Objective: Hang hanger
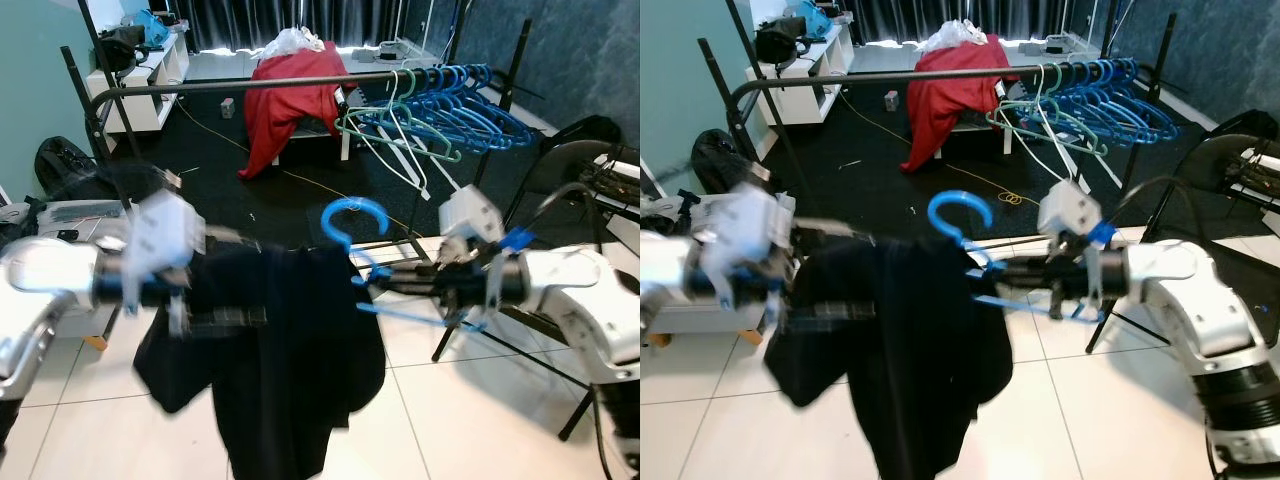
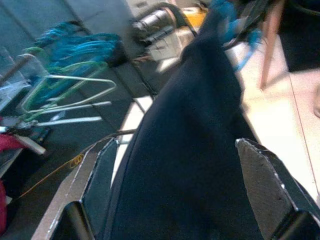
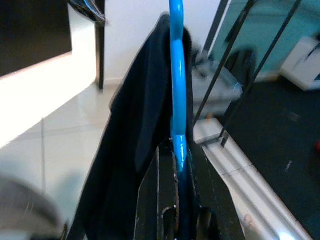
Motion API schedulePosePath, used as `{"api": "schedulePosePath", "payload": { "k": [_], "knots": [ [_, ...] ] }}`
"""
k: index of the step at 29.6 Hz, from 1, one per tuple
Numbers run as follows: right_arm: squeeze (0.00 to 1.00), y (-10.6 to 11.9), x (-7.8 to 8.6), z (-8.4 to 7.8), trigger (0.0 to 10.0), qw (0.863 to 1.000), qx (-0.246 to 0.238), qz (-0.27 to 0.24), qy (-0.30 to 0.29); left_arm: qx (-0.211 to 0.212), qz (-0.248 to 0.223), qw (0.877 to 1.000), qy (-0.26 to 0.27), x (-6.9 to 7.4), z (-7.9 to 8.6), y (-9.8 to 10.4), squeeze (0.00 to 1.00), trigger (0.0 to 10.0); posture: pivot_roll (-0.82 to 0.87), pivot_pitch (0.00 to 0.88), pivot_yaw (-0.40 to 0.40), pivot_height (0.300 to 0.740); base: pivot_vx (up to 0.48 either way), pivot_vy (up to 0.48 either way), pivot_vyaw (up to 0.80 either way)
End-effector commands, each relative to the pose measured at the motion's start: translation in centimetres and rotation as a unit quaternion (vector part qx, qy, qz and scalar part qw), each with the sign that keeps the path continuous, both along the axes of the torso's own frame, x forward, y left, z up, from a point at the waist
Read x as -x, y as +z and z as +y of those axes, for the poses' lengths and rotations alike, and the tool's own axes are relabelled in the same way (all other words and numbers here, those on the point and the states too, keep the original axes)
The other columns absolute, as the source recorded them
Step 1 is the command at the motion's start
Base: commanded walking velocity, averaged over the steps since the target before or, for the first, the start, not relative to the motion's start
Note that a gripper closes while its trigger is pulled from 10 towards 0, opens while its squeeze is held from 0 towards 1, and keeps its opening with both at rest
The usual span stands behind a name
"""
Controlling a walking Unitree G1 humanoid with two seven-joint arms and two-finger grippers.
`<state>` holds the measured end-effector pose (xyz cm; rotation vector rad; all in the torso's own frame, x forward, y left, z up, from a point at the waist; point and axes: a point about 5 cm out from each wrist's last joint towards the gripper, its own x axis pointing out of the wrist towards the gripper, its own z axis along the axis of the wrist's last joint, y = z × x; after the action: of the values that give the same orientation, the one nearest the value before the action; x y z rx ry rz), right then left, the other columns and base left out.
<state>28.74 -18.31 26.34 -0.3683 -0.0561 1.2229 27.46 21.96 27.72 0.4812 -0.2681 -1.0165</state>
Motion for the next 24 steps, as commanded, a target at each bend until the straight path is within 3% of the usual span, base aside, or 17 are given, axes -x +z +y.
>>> {"api": "schedulePosePath", "payload": {
  "k": [1, 5, 11, 17, 18, 19, 20, 24],
  "knots": [
    [0.00, 3.0, 1.0, 0.1, 0.0, 0.998, -0.040, -0.053, 0.018, 0.038, 0.015, 0.998, 0.056, -0.7, 2.1, -1.4, 0.00, 10.0, -0.09, 0.000, 0.039, 0.740, 0.000, 0.000, 0.00],
    [0.00, 4.1, 1.6, 0.2, 0.0, 0.996, -0.053, -0.069, 0.033, 0.055, 0.050, 0.993, 0.088, -1.2, 2.6, -3.4, 0.00, 10.0, -0.10, 0.000, 0.046, 0.740, 0.000, 0.000, 0.00],
    [0.00, 4.8, 2.3, 0.3, 0.0, 0.994, -0.052, -0.082, 0.046, 0.070, 0.094, 0.990, 0.078, -1.2, 1.0, -6.1, 0.00, 10.0, -0.11, 0.000, 0.050, 0.740, 0.000, 0.000, 0.00],
    [0.00, 5.1, 2.5, 0.3, 0.0, 0.994, -0.053, -0.084, 0.048, 0.079, 0.100, 0.989, 0.075, -1.5, 0.4, -6.6, 0.00, 10.0, -0.11, 0.000, 0.052, 0.740, 0.000, 0.000, 0.00],
    [0.00, 5.2, 2.5, 0.3, 0.0, 0.994, -0.054, -0.084, 0.047, 0.091, 0.101, 0.988, 0.072, -1.7, 0.2, -6.5, 0.00, 8.4, -0.11, 0.000, 0.048, 0.740, 0.000, 0.000, 0.00],
    [0.00, 5.2, 2.5, 0.3, 0.0, 0.994, -0.054, -0.084, 0.047, 0.091, 0.101, 0.988, 0.072, -1.7, 0.2, -6.5, 0.00, 8.4, -0.11, 0.000, 0.048, 0.740, 0.000, 0.000, 0.00],
    [0.00, 5.2, 2.5, 0.3, 0.0, 0.994, -0.052, -0.086, 0.045, 0.097, 0.100, 0.988, 0.066, -1.8, 0.1, -6.4, 0.00, 0.0, -0.12, 0.000, 0.047, 0.740, 0.000, 0.000, 0.00],
    [0.00, 5.3, 2.5, 0.3, 0.0, 0.994, -0.054, -0.089, 0.043, 0.109, 0.089, 0.987, 0.075, -1.9, 0.4, -6.0, 0.00, 0.0, -0.11, 0.000, 0.046, 0.740, 0.000, 0.000, 0.00]
  ]
}}
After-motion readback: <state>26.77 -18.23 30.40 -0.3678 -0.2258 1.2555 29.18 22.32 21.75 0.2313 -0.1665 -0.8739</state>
